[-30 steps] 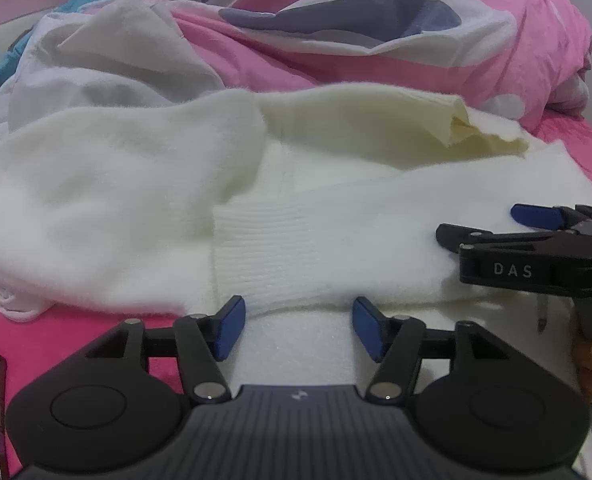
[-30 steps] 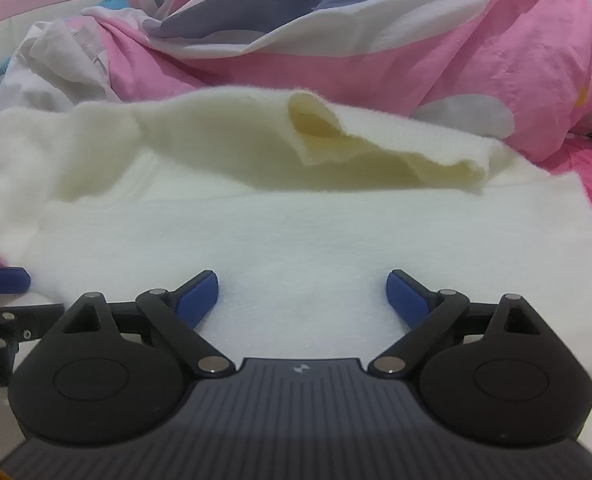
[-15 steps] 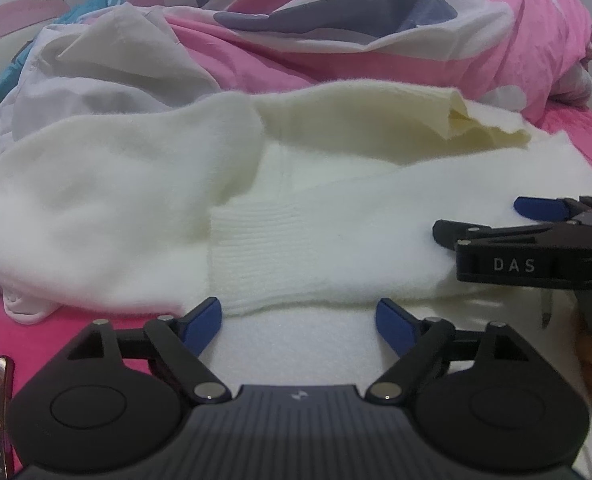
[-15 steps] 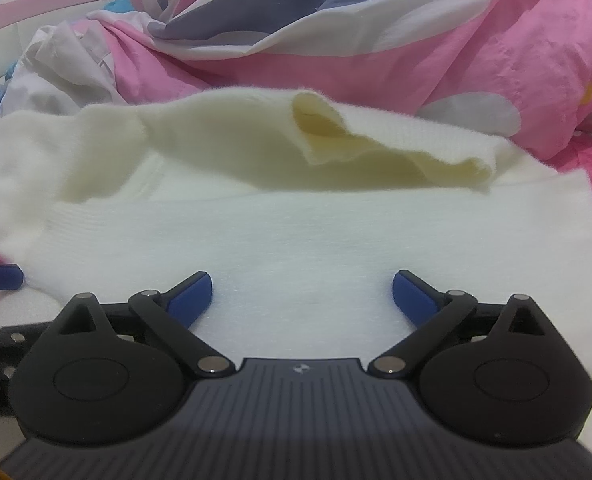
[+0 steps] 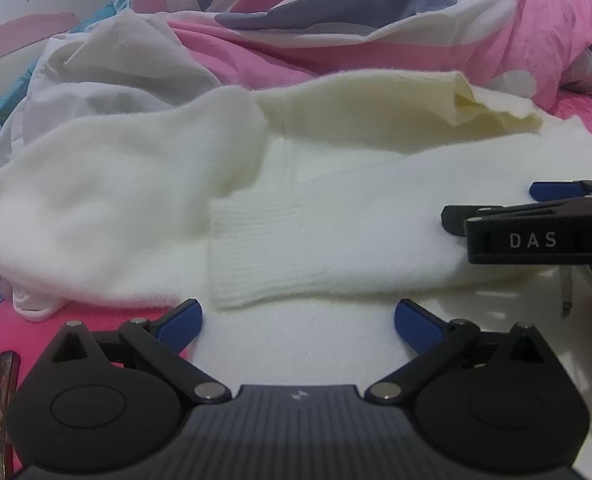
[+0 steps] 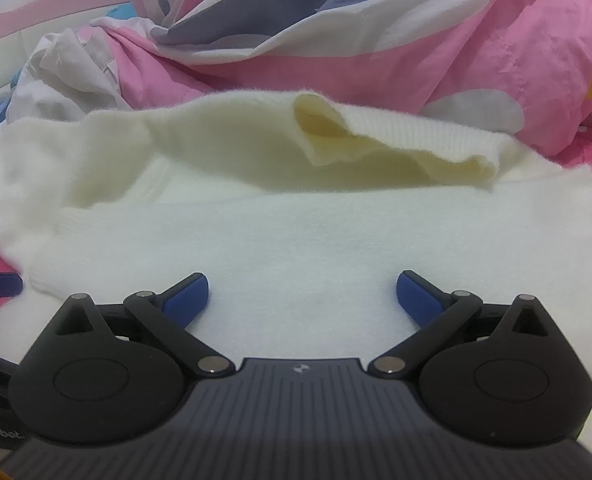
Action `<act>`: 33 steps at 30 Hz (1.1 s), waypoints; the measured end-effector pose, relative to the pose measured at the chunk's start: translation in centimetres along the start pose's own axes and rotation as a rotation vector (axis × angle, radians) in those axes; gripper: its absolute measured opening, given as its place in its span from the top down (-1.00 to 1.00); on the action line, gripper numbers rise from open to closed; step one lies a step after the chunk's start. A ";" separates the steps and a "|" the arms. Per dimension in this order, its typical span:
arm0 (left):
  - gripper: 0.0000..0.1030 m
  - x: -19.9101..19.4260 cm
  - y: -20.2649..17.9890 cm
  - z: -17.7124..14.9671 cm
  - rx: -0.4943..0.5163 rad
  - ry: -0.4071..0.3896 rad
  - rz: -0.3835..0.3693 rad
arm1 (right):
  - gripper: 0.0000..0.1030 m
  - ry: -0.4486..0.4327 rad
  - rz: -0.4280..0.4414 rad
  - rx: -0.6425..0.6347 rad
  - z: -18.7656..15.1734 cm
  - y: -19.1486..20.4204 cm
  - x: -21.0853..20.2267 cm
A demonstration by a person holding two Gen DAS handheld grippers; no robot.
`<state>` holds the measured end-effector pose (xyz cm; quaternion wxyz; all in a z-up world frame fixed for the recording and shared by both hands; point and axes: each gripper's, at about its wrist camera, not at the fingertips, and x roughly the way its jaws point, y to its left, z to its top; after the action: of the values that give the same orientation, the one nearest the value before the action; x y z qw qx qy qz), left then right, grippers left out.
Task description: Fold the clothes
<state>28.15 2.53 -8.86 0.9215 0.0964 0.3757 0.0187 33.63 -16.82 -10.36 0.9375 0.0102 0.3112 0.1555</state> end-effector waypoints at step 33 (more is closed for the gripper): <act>-1.00 -1.4 4.8 0.9 -0.280 0.004 -0.129 | -0.98 -0.011 0.018 0.026 -0.3 -0.4 0.1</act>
<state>27.92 6.97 -6.36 0.9245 -0.0576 0.3766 0.0121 33.70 -17.22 -10.69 0.9375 0.0262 0.3078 0.1600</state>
